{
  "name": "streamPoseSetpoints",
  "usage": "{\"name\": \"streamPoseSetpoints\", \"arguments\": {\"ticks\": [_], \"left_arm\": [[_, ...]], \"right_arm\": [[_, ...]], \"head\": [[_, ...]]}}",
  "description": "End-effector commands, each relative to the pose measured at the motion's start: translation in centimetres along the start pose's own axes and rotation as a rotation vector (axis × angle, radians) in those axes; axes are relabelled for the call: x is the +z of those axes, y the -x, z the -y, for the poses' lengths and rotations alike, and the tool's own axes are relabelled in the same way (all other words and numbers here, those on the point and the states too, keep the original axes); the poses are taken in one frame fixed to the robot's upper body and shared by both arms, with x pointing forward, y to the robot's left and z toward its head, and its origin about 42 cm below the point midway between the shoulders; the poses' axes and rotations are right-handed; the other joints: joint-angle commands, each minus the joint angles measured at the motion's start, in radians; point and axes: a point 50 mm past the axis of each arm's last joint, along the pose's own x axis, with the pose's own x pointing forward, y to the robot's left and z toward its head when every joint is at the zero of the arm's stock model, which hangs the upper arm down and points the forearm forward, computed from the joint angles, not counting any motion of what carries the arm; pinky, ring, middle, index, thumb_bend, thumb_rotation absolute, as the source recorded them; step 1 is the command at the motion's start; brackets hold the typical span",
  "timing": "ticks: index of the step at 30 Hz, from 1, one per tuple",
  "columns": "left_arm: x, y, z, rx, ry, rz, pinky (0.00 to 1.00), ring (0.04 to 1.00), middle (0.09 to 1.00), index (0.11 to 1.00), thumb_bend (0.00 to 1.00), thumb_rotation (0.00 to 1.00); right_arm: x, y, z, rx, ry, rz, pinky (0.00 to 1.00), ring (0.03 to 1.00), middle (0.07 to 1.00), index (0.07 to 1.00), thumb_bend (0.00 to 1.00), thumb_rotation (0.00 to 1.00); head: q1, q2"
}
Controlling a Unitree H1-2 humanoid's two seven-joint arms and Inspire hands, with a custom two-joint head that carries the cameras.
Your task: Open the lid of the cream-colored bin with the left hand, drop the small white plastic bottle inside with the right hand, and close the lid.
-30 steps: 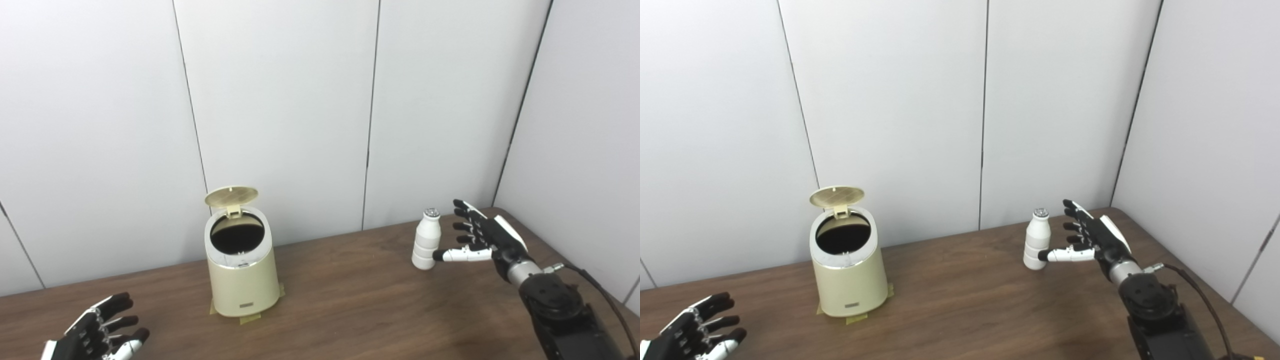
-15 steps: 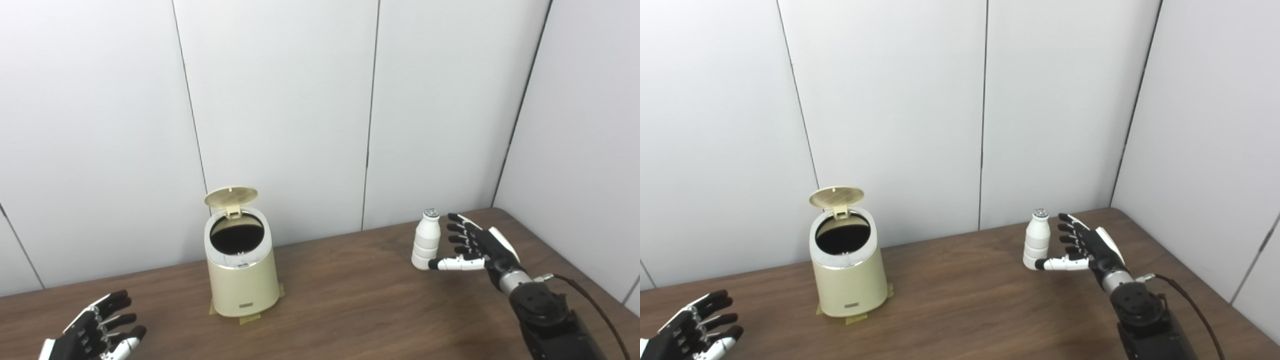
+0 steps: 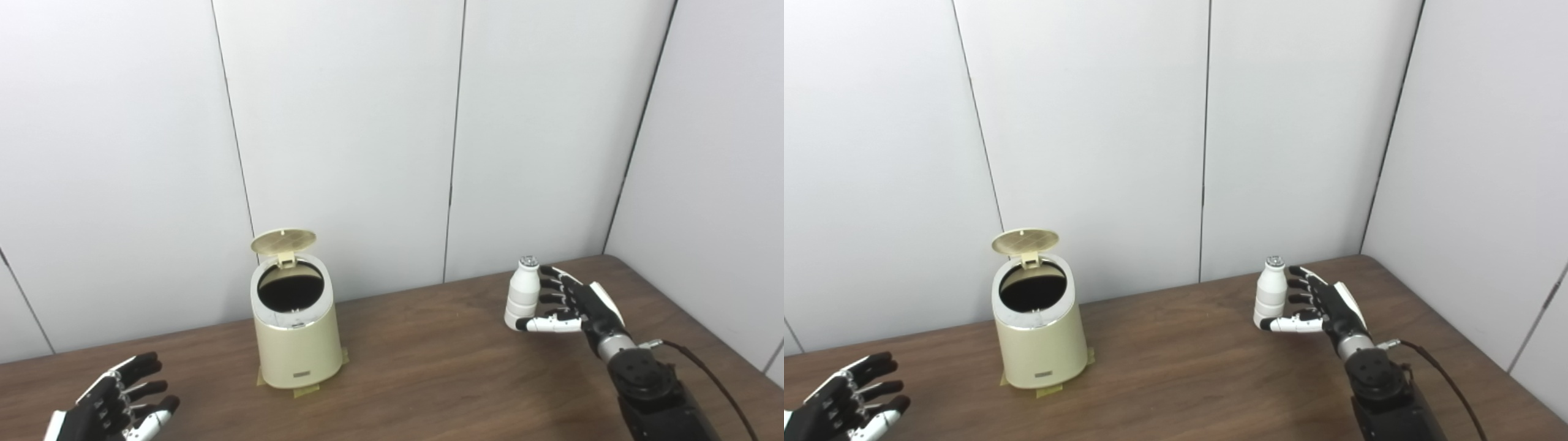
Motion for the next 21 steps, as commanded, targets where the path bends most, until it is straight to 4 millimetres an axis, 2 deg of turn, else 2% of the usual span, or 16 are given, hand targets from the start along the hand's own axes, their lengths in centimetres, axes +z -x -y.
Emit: {"name": "streamPoseSetpoints", "arguments": {"ticks": [1,15,21], "left_arm": [[2.0,-1.0,-0.2,-0.002,-0.026,0.071,0.56,0.694,0.778,0.779,0.56,0.00],[2.2,-1.1,-0.1,-0.011,-0.070,0.087,0.60,0.702,0.792,0.800,0.52,0.00],[2.0,-1.0,-0.1,-0.014,-0.046,0.077,0.62,0.724,0.804,0.806,0.52,0.00]], "right_arm": [[3.1,-1.2,0.8,-0.037,-0.014,0.111,0.68,0.787,0.838,0.866,0.77,0.03],[3.3,-1.6,-0.2,-0.025,0.002,0.124,0.65,0.774,0.819,0.850,0.80,0.09],[3.5,-2.0,-0.7,-0.031,0.007,0.131,0.60,0.746,0.795,0.819,0.81,0.10]], "head": [[0.000,0.000],[0.002,0.010],[0.003,0.012]]}}
